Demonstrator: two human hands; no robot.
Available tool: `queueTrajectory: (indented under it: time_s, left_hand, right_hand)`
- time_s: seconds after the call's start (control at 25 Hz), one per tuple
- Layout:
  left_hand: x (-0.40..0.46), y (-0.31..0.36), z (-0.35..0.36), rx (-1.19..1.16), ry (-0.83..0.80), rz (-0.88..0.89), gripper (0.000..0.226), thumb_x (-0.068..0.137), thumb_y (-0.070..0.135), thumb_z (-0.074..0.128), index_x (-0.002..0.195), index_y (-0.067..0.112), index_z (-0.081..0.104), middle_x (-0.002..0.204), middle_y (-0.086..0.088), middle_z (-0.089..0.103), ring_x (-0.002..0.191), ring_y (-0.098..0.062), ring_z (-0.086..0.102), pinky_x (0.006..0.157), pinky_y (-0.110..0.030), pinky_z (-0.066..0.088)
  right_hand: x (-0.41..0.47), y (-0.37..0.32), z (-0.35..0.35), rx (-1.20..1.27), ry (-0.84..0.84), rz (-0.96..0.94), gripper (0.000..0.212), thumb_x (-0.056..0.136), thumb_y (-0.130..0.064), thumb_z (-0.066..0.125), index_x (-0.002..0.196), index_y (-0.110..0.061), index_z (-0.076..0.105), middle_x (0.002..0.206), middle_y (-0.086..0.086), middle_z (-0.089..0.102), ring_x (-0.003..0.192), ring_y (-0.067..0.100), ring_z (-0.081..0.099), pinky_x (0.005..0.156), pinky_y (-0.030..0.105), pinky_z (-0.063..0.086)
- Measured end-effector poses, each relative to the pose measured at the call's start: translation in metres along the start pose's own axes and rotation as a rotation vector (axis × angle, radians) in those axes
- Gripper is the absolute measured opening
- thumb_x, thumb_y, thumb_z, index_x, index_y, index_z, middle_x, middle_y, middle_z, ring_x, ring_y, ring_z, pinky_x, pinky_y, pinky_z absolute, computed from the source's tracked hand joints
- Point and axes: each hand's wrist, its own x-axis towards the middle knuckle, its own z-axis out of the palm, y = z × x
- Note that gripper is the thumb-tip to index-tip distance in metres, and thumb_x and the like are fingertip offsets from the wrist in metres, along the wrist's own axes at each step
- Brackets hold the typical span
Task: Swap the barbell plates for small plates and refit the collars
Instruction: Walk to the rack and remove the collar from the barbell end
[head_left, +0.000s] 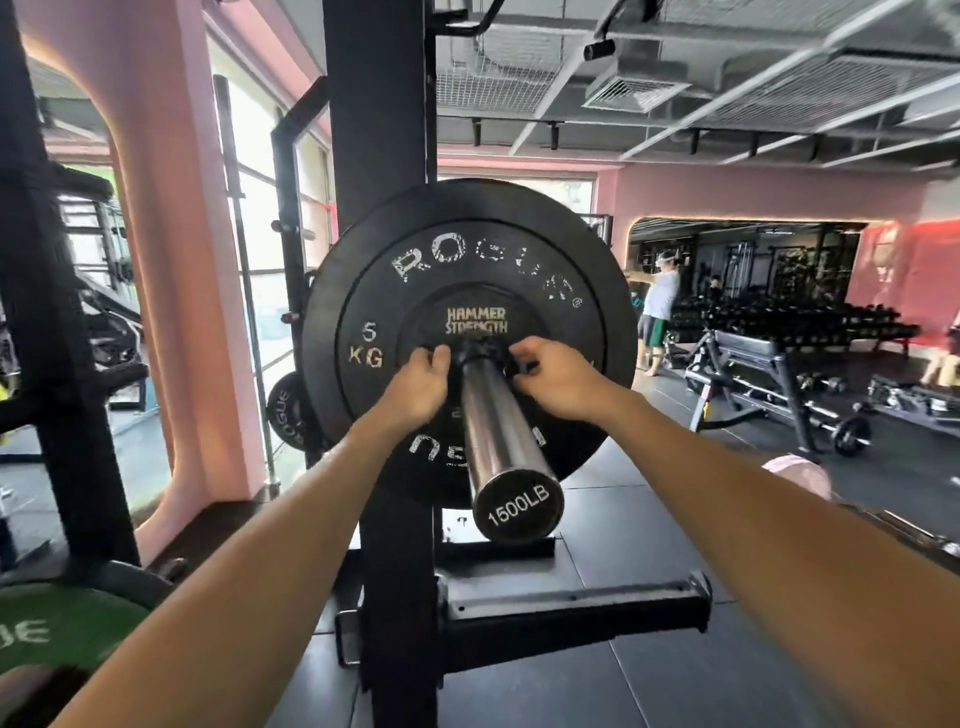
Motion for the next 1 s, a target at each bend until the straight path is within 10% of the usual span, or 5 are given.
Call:
queueTrajectory:
  time_s: [0.16, 0.56, 0.72, 0.88, 1.0]
  left_hand:
    - [0.007, 0.008, 0.007, -0.144, -0.038, 0.008, 0.030, 0.106, 0.036, 0.024, 0.110, 0.009, 0.035, 0.102, -0.009, 0.047, 0.069, -0.011, 0.049, 0.050, -0.023, 0.047]
    - [-0.004, 0.016, -0.002, -0.265, -0.087, -0.014, 0.036, 0.102, 0.047, 0.023, 0.108, 0.014, 0.034, 0.112, -0.018, 0.047, 0.077, -0.028, 0.058, 0.071, -0.049, 0.060]
    - [-0.017, 0.022, -0.005, -0.375, -0.189, -0.083, 0.041, 0.103, 0.048, 0.018, 0.131, 0.020, 0.025, 0.094, -0.003, 0.053, 0.074, -0.018, 0.061, 0.062, -0.038, 0.059]
    - [-0.024, 0.019, -0.003, -0.513, -0.232, -0.148, 0.052, 0.102, 0.052, 0.014, 0.147, 0.030, 0.003, 0.090, 0.003, 0.051, 0.078, -0.017, 0.064, 0.057, -0.034, 0.056]
    - [-0.024, 0.020, 0.002, -0.611, -0.232, -0.215, 0.039, 0.101, 0.055, 0.017, 0.119, 0.021, 0.020, 0.094, -0.005, 0.049, 0.082, -0.019, 0.061, 0.076, -0.045, 0.056]
  right_hand:
    - [0.008, 0.001, 0.019, -0.018, 0.040, 0.034, 0.037, 0.080, -0.010, 0.057, 0.117, -0.013, 0.057, 0.101, 0.014, 0.070, 0.100, 0.030, 0.064, 0.079, 0.030, 0.046]
    - [-0.002, -0.003, 0.024, 0.155, 0.091, 0.095, 0.037, 0.085, -0.009, 0.048, 0.121, -0.012, 0.058, 0.103, 0.014, 0.068, 0.099, 0.030, 0.061, 0.090, 0.034, 0.046]
    - [-0.001, -0.022, 0.005, 0.077, 0.080, 0.194, 0.059, 0.079, -0.071, 0.036, 0.077, -0.018, 0.061, 0.094, 0.010, 0.070, 0.091, 0.031, 0.065, 0.087, 0.046, 0.053]
    - [0.009, -0.048, 0.004, -0.097, 0.046, 0.234, 0.095, 0.066, -0.092, 0.030, 0.103, -0.013, 0.067, 0.107, 0.010, 0.069, 0.097, 0.030, 0.067, 0.089, 0.043, 0.054]
    - [0.020, -0.054, 0.005, -0.128, 0.036, 0.253, 0.086, 0.070, -0.084, 0.043, 0.117, -0.016, 0.064, 0.122, 0.008, 0.064, 0.107, 0.029, 0.063, 0.092, 0.040, 0.052]
